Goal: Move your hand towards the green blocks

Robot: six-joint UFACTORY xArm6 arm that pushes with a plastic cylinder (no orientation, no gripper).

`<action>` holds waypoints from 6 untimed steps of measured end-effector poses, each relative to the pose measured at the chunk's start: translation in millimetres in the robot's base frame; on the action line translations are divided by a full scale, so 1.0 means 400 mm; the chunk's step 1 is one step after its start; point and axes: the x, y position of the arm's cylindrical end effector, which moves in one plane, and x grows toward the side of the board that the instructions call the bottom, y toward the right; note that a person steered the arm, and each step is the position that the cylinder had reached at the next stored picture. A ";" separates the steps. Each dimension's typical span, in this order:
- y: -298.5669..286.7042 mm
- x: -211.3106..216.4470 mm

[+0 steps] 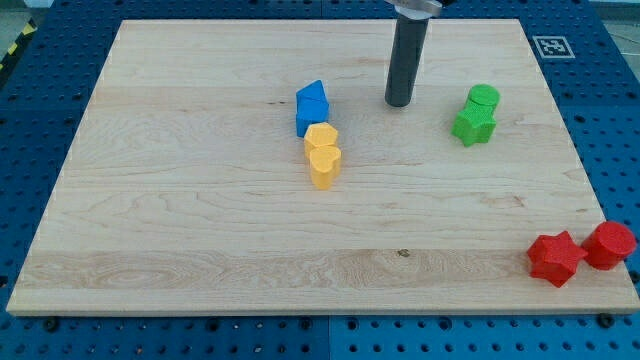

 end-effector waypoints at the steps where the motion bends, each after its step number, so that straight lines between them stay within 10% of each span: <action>1: 0.016 0.000; 6: 0.070 -0.021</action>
